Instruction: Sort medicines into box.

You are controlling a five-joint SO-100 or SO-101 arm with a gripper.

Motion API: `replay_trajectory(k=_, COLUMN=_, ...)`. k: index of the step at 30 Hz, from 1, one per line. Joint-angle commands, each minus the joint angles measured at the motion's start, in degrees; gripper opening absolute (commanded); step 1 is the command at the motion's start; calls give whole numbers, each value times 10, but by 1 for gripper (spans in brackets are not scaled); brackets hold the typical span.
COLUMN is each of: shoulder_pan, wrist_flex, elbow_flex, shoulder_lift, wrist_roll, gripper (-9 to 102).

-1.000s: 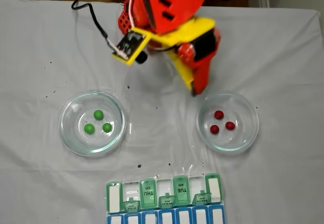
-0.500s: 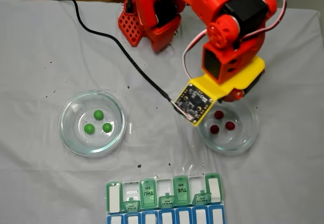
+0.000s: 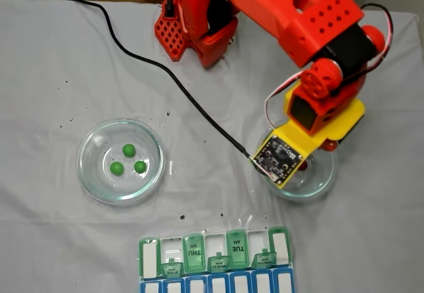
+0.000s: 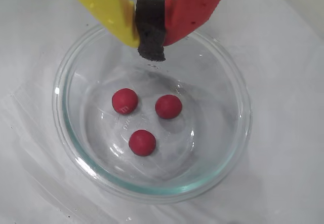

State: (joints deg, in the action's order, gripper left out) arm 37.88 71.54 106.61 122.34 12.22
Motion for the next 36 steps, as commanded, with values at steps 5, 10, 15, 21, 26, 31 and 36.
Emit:
replay_trajectory(k=5, shoulder_pan=-4, wrist_flex=-11, elbow_flex=-48, shoulder_lift=3, wrist_roll=3, gripper=0)
replay_trajectory(k=10, shoulder_pan=-2, wrist_flex=-14, elbow_flex=-49, shoulder_lift=-40, wrist_roll=-19, gripper=1)
replay_trajectory(k=15, shoulder_pan=7, wrist_flex=-37, elbow_flex=-25, shoulder_lift=-76, wrist_roll=-31, gripper=8)
replay_trajectory(k=21, shoulder_pan=3, wrist_flex=-41, elbow_flex=-21, shoulder_lift=-77, wrist_roll=-41, gripper=9)
replay_trajectory(k=26, shoulder_pan=6, wrist_flex=-33, elbow_flex=-12, shoulder_lift=-86, wrist_roll=-56, gripper=21)
replay_trajectory(k=31, shoulder_pan=11, wrist_flex=-31, elbow_flex=-3, shoulder_lift=-91, wrist_roll=-62, gripper=25)
replay_trajectory(k=36, shoulder_pan=13, wrist_flex=-22, elbow_flex=3, shoulder_lift=-98, wrist_roll=-72, gripper=23)
